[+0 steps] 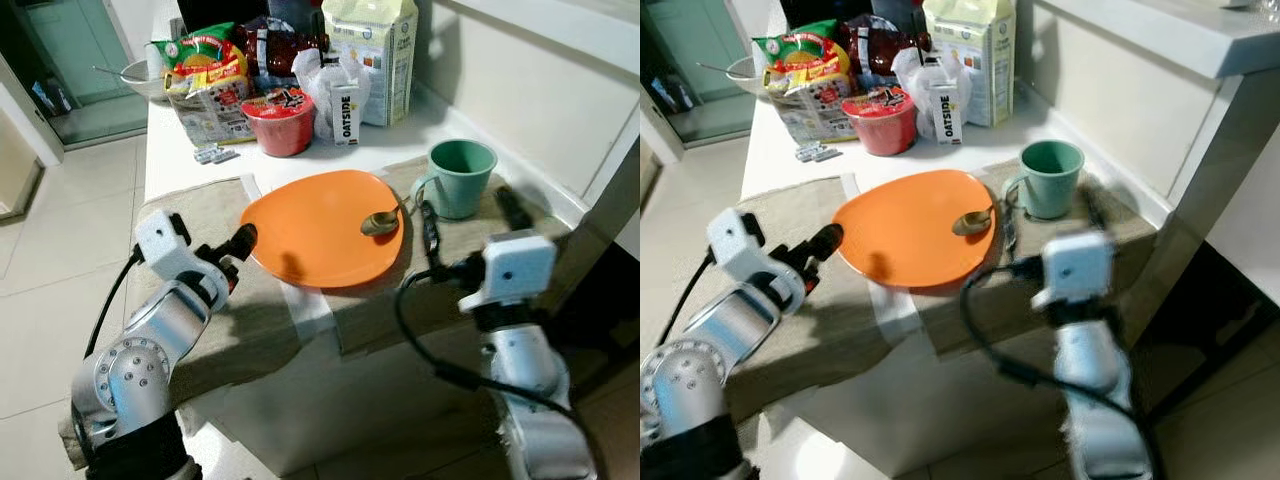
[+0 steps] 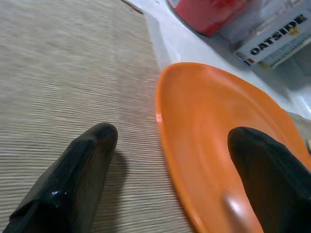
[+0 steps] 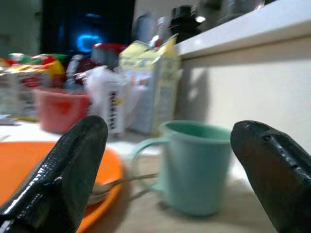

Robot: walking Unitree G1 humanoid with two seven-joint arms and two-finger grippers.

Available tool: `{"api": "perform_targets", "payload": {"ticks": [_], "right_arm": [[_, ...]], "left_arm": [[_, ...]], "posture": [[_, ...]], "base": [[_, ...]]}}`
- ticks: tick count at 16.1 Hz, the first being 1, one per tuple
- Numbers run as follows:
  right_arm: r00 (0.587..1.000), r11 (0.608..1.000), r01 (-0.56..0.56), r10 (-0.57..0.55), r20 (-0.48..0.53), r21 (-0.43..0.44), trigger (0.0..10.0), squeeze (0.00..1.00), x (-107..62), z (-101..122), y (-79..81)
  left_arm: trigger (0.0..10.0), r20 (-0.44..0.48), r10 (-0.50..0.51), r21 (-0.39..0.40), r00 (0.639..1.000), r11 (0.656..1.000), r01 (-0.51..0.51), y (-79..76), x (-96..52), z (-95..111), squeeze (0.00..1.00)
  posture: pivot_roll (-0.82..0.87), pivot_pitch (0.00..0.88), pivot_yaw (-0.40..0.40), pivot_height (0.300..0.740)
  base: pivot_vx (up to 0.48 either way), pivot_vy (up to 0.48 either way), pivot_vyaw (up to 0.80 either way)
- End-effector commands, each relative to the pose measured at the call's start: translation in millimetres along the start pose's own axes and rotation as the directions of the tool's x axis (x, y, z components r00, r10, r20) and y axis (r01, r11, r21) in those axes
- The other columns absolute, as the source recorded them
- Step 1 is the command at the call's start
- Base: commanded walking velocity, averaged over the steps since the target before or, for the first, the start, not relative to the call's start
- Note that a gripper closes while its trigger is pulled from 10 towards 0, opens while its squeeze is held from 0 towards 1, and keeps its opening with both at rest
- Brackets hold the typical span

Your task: Setting the table

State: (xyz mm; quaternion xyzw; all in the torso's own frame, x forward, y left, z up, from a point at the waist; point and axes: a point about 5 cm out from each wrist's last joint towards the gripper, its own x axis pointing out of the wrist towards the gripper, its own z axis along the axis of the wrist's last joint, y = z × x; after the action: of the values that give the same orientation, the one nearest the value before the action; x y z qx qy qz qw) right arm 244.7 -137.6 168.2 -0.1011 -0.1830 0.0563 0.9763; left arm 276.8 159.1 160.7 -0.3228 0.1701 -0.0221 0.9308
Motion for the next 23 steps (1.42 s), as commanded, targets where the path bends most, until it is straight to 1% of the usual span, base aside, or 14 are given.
{"api": "perform_targets", "payload": {"ticks": [1,3,5,7,9,11,15,19,21,22,23], "right_arm": [[1.000,1.000,-0.013,0.013,0.004,0.012,10.0,0.00,1.1,2,2.4],[1.000,0.999,-0.027,0.027,0.002,0.024,10.0,0.00,2.4,2,1.0],[0.999,0.998,-0.043,0.043,-0.002,0.043,10.0,0.00,3.5,2,-1.9],[0.996,0.996,-0.051,0.057,-0.067,0.079,10.0,0.00,-0.7,-9,-2.4],[0.992,0.991,-0.050,0.064,-0.113,0.125,10.0,0.00,-3.3,-18,-1.4],[0.983,0.986,-0.067,0.091,-0.159,0.153,10.0,0.00,-8.2,-28,1.5],[0.982,0.984,-0.077,0.102,-0.156,0.160,10.0,0.00,-8.3,-27,2.2],[0.984,0.984,-0.091,0.113,-0.140,0.153,10.0,0.00,-8.3,-25,3.1],[0.984,0.984,-0.095,0.116,-0.135,0.152,10.0,0.00,-7.7,-24,3.4],[0.983,0.982,-0.100,0.123,-0.138,0.162,10.0,0.00,-7.7,-25,4.3],[0.981,0.976,-0.105,0.134,-0.143,0.191,10.0,0.00,-8.2,-25,6.4]], "left_arm": [[10.0,-0.018,-0.007,0.010,1.000,1.000,0.007,-1.9,1.9,-1,0.00],[10.0,-0.022,-0.014,0.016,1.000,1.000,0.015,-3.5,2.9,-1,0.00],[10.0,-0.031,-0.023,0.039,0.999,0.999,0.024,-3.4,3.5,-2,0.00],[10.0,-0.017,-0.040,0.108,0.999,0.993,0.042,-0.7,1.9,-6,0.00],[10.0,-0.020,-0.064,0.096,0.998,0.993,0.066,-0.6,1.5,-11,0.00],[10.0,-0.011,-0.084,0.087,0.996,0.993,0.085,-3.8,1.4,-11,0.00],[10.0,-0.013,-0.106,0.052,0.994,0.993,0.107,-4.8,2.7,-14,0.00],[10.0,-0.021,-0.130,-0.026,0.991,0.991,0.129,-9.9,5.2,-16,0.00],[10.0,-0.029,-0.144,-0.018,0.989,0.989,0.144,-13.4,7.2,-16,0.00],[10.0,-0.039,-0.153,-0.004,0.987,0.988,0.153,-15.6,8.4,-17,0.00],[10.0,-0.044,-0.159,0.006,0.986,0.987,0.160,-17.1,8.7,-18,0.00]], "posture": [[-0.16,0.000,0.132,0.740],[-0.16,0.000,0.134,0.740],[-0.16,0.000,0.134,0.740],[-0.17,0.000,0.135,0.740],[-0.17,0.000,0.135,0.740],[-0.16,0.000,0.134,0.740],[-0.17,0.000,0.136,0.740],[-0.17,0.000,0.137,0.740],[-0.17,0.000,0.137,0.740],[-0.17,0.000,0.137,0.740],[-0.17,0.000,0.138,0.740]], "base": [[0.000,0.000,0.00],[0.000,0.000,0.00],[0.000,0.000,0.00],[0.000,0.000,0.00],[0.000,0.000,0.00],[0.000,0.000,0.00],[0.000,0.000,0.00],[0.000,0.000,0.00],[0.000,0.000,0.00],[0.000,0.000,0.00],[0.000,0.000,0.00]]}}
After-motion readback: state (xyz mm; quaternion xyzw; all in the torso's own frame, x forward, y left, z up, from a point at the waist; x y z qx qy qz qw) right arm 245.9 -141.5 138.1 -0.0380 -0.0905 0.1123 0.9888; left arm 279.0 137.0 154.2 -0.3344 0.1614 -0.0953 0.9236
